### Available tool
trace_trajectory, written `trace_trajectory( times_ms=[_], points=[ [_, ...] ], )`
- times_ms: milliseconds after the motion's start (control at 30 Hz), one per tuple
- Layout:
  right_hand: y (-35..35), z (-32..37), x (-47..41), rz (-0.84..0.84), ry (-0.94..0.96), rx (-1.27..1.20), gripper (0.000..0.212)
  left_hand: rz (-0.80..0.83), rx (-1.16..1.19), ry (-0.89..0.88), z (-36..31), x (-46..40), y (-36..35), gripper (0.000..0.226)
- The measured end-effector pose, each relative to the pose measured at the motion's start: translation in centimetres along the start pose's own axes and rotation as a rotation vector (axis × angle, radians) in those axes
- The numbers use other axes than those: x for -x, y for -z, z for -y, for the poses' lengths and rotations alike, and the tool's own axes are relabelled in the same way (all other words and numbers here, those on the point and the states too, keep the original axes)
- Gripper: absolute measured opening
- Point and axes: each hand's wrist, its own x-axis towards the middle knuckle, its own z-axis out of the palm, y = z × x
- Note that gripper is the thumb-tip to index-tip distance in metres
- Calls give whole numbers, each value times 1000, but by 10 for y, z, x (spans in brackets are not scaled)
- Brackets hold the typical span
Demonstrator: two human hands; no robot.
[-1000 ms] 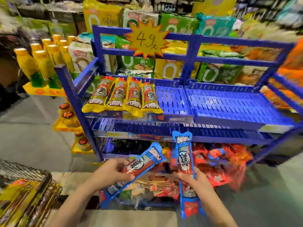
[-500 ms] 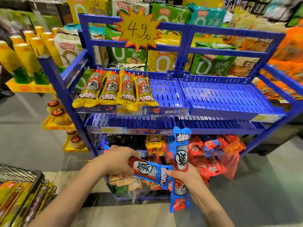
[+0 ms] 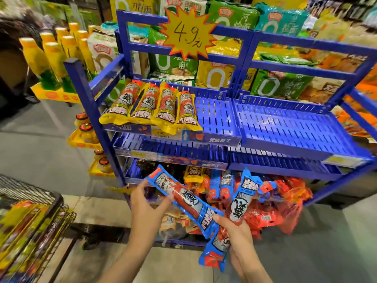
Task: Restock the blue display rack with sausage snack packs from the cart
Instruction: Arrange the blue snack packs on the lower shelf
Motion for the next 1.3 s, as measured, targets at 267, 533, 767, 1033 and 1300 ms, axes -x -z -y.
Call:
trace_trajectory(
  times_ms=[267, 533, 767, 1033, 1300],
  points=[
    [-27, -21, 3, 134, -60, 77, 60, 171, 579, 456, 17, 33, -38, 29],
    [-2, 21, -7, 577, 46, 638, 56, 345, 527, 445, 10, 13, 5, 46],
    [3, 72, -25, 875, 157, 1241, 37, 476, 370, 342, -7, 6, 7, 50],
    [2, 82, -29, 673, 272, 1407, 60, 489, 409, 347, -9, 14, 0, 48],
    [13, 78, 46, 311, 565, 661, 8, 398, 554, 321, -11, 19, 0, 42]
  ],
)
